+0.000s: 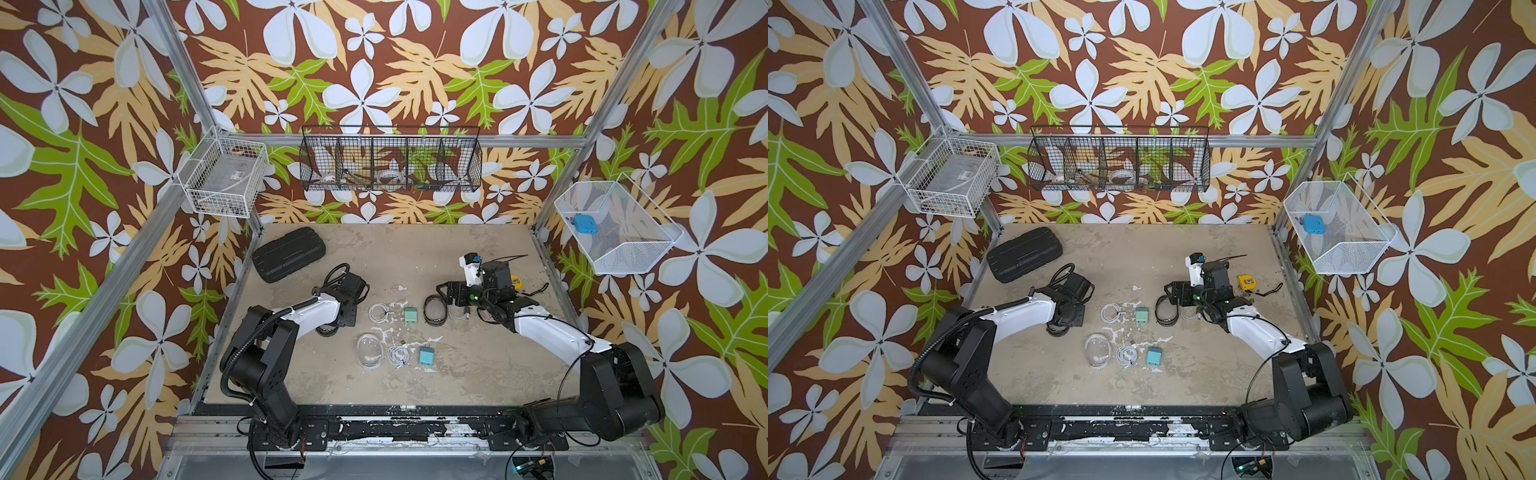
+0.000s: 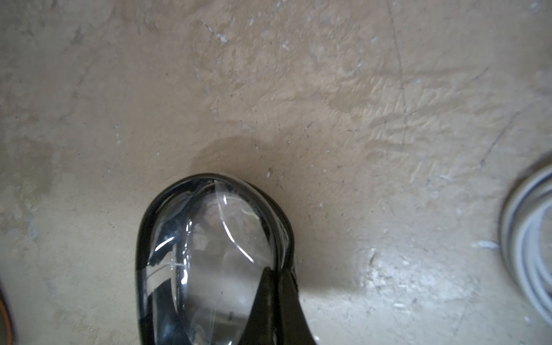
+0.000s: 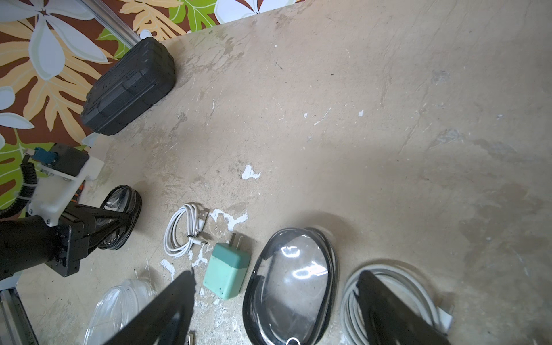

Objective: Pack away charging kits
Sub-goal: Pick up the storage bag at the center of the board, then pick up the charging cable from the center of the board.

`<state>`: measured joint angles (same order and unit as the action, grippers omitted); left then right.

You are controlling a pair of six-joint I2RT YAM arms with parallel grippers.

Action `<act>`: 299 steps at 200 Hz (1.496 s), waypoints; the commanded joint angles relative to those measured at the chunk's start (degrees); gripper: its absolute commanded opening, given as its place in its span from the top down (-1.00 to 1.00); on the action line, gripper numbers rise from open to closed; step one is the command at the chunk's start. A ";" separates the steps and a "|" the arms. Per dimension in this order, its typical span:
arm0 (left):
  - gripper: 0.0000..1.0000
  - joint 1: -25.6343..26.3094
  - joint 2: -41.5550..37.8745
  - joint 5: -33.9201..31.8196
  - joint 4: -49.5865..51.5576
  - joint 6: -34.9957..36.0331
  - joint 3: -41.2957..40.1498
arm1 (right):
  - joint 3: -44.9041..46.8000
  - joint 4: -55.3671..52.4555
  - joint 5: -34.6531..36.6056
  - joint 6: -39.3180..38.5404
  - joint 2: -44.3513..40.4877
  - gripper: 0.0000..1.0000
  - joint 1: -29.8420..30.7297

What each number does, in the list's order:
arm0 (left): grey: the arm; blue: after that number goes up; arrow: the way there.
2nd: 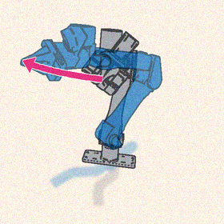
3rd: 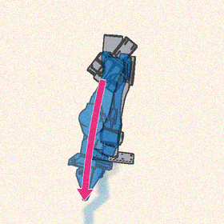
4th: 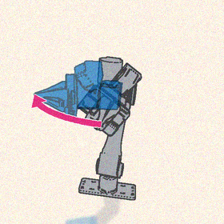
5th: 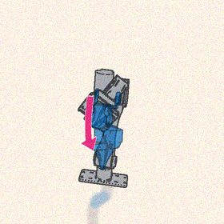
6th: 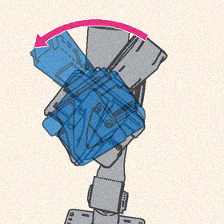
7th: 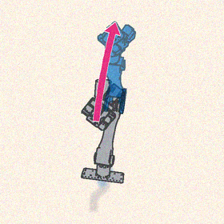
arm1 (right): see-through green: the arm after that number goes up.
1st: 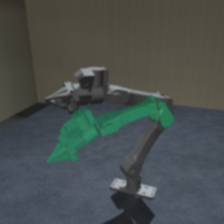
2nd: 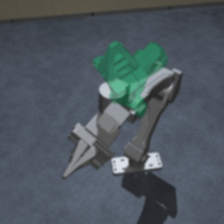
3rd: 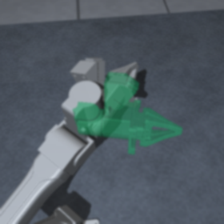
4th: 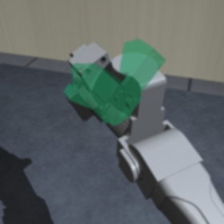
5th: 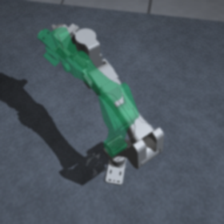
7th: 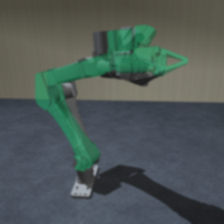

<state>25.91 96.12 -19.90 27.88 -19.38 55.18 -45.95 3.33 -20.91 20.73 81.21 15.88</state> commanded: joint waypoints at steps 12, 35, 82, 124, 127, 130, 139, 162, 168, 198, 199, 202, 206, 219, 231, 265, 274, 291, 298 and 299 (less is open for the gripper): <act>1.00 -0.17 -1.74 0.30 3.34 1.56 0.96 | -0.43 0.17 -0.68 -0.15 -0.73 -0.65 0.19; 1.00 -0.61 -4.85 3.53 5.18 2.20 1.31 | -2.08 -2.21 -1.49 -1.15 -1.39 -0.56 1.04; 1.00 -1.54 -10.65 11.35 2.21 0.89 -0.94 | -8.55 -6.70 -6.13 -1.28 2.49 -0.05 8.92; 1.00 -3.54 -14.77 19.89 -6.76 -3.15 -7.09 | -15.65 -8.68 -4.44 -1.08 11.66 0.03 18.24; 1.00 -3.65 -14.93 20.37 -7.23 -3.35 -7.43 | -16.06 -8.69 -4.22 -1.24 12.34 0.03 18.76; 1.00 -3.67 -15.18 21.09 -7.75 -3.61 -7.76 | -16.43 -8.69 -3.98 -1.41 13.02 0.03 19.11; 1.00 -4.17 -15.51 23.16 -9.10 -4.31 -8.55 | -17.68 -8.97 -2.45 -1.97 15.09 0.03 20.06; 1.00 -4.71 -16.03 26.16 -12.20 -6.13 -10.38 | -21.76 -10.78 -0.41 -3.82 21.06 0.03 21.03; 1.00 -4.73 -16.26 26.54 -12.88 -6.55 -10.73 | -22.75 -11.24 -0.41 -4.21 22.56 0.04 21.10; 1.00 -5.16 -16.62 27.09 -14.32 -7.45 -11.37 | -26.73 -12.86 2.91 -6.42 27.07 0.03 21.84; 1.00 -5.21 -16.64 27.10 -14.33 -7.48 -11.43 | -26.95 -13.02 2.95 -6.45 27.20 0.03 21.88; 1.00 -5.32 -16.66 27.24 -14.42 -7.56 -11.49 | -27.64 -13.45 3.06 -6.63 27.77 0.03 22.03; 1.00 -5.42 -16.67 27.28 -14.62 -7.63 -11.49 | -28.44 -13.92 3.19 -6.87 28.46 0.03 22.14; 1.00 -5.91 -16.76 27.60 -15.42 -8.03 -11.67 | -30.76 -15.53 4.13 -7.41 30.68 0.02 22.85; 1.00 -6.28 -16.74 27.57 -15.91 -8.26 -11.52 | -32.13 -16.33 5.73 -7.21 32.48 0.00 23.76; 1.00 -6.49 -15.60 28.16 -16.83 -7.96 -10.97 | -35.17 -18.99 10.78 -7.19 36.46 -0.16 25.56; 1.00 -6.49 -15.52 28.66 -17.45 -7.96 -11.04 | -35.50 -19.55 11.96 -7.07 37.10 -0.21 25.69; 1.00 -6.44 -15.34 28.78 -18.13 -8.22 -11.07 | -35.67 -19.37 13.10 -6.76 37.90 -0.19 25.64; 1.00 -6.48 -15.38 28.78 -18.22 -8.15 -11.06 | -36.18 -19.87 13.33 -6.80 38.41 -0.14 25.69; 1.00 -6.49 -15.36 28.73 -18.21 -8.14 -11.06 | -36.25 -19.91 13.34 -6.82 38.50 -0.13 25.69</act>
<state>19.57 80.68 8.03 11.55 -26.94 43.90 -81.17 -14.70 -11.49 14.13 118.63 41.56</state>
